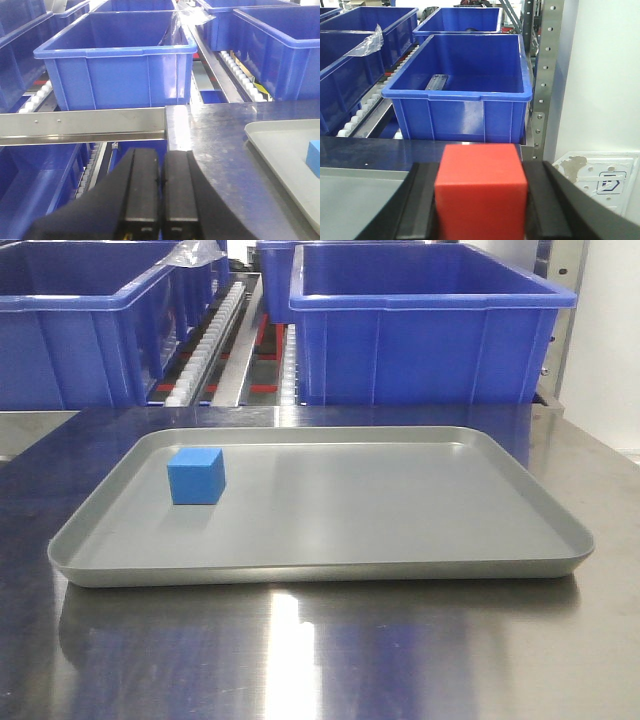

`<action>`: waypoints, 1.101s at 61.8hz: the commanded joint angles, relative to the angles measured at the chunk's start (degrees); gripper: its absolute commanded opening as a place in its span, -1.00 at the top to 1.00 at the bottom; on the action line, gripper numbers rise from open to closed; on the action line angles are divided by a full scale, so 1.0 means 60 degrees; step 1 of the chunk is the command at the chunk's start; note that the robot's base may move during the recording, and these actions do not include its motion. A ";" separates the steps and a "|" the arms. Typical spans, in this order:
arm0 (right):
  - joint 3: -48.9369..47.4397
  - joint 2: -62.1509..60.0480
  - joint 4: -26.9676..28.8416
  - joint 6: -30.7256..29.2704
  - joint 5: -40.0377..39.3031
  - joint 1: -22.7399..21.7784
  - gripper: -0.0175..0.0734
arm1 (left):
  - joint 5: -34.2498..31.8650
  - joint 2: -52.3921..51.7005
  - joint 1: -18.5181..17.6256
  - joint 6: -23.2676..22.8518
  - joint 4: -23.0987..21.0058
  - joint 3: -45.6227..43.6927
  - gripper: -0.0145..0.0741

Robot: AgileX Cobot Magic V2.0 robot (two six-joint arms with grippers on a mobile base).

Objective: Sort and place red and blue blocks on shelf

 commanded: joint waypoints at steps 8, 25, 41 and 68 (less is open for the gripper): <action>-0.0247 0.0040 0.0009 -0.0077 -0.0823 -0.0057 0.51 | -0.0867 -0.0189 -0.0052 0.0004 -0.0055 0.0430 0.39; -0.0247 0.0040 0.0009 -0.0077 -0.0823 -0.0057 0.51 | -0.0886 -0.0189 -0.0052 0.0004 -0.0055 0.0430 0.39; -0.0247 0.0040 0.0009 -0.0077 -0.0823 -0.0057 0.51 | -0.1040 -0.0189 -0.0052 0.0004 -0.1256 0.0430 0.39; -0.0247 0.0040 0.0009 -0.0077 -0.0823 -0.0057 0.51 | -0.0291 0.2686 -0.1617 -0.0831 -0.1212 -0.2536 0.39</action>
